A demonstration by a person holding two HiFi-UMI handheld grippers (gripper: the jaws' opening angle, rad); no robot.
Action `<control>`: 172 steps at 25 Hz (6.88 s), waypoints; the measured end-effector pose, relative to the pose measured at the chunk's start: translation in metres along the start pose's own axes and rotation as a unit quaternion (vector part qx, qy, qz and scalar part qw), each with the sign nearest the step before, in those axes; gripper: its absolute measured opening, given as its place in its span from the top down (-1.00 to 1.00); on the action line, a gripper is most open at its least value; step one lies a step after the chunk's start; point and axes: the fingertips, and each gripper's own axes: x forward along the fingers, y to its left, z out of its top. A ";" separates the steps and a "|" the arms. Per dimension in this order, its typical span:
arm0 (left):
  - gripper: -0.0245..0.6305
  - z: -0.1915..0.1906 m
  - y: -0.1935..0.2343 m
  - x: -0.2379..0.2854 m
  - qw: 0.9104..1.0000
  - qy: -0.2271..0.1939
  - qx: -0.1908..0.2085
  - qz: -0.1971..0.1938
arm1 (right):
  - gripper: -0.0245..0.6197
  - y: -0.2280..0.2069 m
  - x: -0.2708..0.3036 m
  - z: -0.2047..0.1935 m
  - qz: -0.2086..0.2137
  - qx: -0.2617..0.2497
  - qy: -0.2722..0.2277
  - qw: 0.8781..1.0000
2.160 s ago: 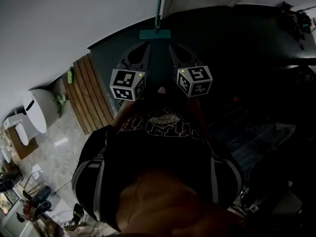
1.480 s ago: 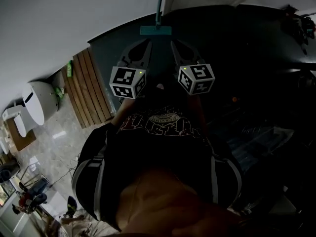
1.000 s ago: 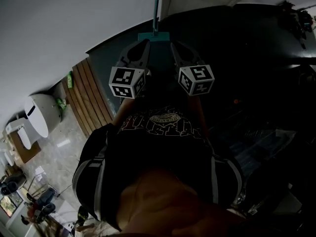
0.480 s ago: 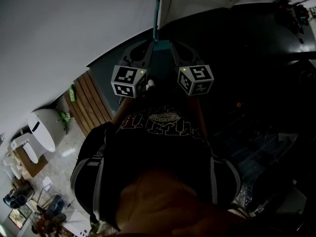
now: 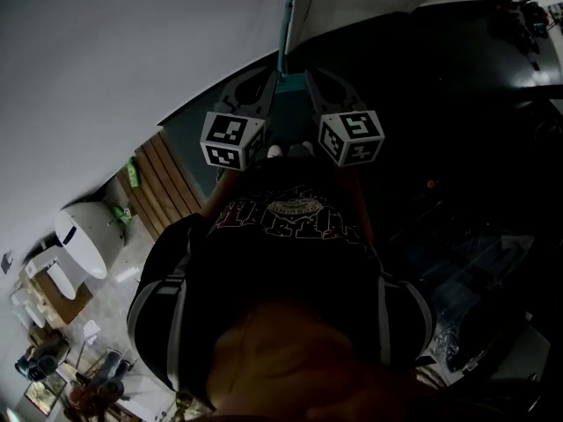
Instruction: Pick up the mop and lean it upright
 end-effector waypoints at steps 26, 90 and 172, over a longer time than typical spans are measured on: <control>0.78 0.034 0.053 0.115 0.999 -0.002 -0.026 0.042 | 0.86 -0.086 0.094 0.046 0.050 -0.013 0.022 0.998; 0.76 0.059 0.186 0.341 0.998 0.055 0.002 0.026 | 0.86 -0.227 0.235 0.110 -0.024 0.018 0.020 0.999; 0.48 0.024 0.177 0.345 0.994 0.084 0.026 0.065 | 0.86 -0.241 0.201 0.091 -0.020 0.027 0.034 0.999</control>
